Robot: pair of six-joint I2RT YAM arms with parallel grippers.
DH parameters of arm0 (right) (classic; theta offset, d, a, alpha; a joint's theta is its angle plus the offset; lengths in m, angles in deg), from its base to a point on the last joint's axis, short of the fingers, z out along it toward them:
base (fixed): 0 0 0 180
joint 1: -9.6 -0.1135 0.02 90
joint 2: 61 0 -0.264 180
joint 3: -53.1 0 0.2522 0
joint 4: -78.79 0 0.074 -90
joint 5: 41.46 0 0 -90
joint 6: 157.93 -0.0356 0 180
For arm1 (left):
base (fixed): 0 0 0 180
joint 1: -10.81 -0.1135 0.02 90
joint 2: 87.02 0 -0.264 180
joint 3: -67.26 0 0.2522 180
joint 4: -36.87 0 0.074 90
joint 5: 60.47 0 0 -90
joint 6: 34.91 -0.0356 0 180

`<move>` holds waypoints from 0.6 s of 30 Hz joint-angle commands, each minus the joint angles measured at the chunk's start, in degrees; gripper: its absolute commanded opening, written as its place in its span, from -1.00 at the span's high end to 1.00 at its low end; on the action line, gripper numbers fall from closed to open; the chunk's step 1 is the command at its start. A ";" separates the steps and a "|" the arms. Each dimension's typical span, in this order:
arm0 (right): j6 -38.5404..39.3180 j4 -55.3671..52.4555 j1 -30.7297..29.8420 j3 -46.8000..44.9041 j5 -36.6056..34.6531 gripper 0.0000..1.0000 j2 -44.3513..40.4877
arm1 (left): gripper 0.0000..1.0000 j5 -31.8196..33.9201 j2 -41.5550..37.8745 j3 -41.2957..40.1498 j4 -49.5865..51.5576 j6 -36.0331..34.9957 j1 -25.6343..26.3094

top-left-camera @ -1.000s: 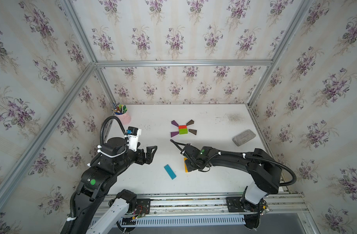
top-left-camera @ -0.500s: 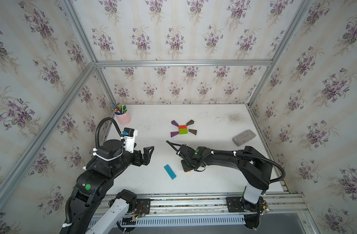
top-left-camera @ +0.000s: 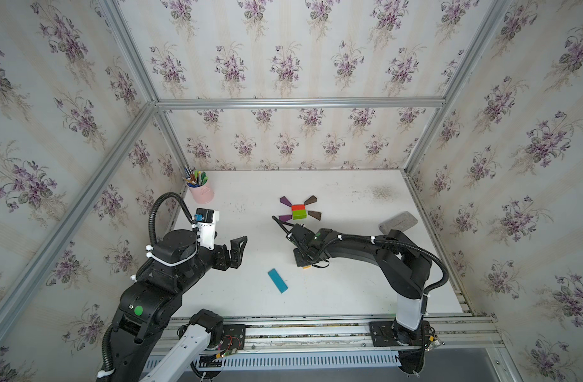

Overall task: Assemble a small pinwheel with building blocks
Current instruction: Assemble the building block at the center of the board.

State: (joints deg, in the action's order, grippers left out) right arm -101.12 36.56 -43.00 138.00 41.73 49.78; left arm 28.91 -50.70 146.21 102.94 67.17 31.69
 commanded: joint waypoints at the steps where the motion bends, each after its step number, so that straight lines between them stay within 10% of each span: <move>1: 1.55 -0.66 2.41 2.05 -1.06 0.55 2.46 | -0.99 1.74 0.82 0.29 0.43 -0.29 -0.04; 18: 2.93 -6.05 8.52 18.97 2.18 0.57 13.08 | -0.99 -5.68 4.14 -4.92 0.02 3.44 -0.08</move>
State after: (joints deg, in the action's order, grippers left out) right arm -97.51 33.50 -34.62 156.25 43.67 61.92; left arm 24.93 -46.42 142.01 102.97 68.72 31.58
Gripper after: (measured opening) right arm 0.286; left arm 0.996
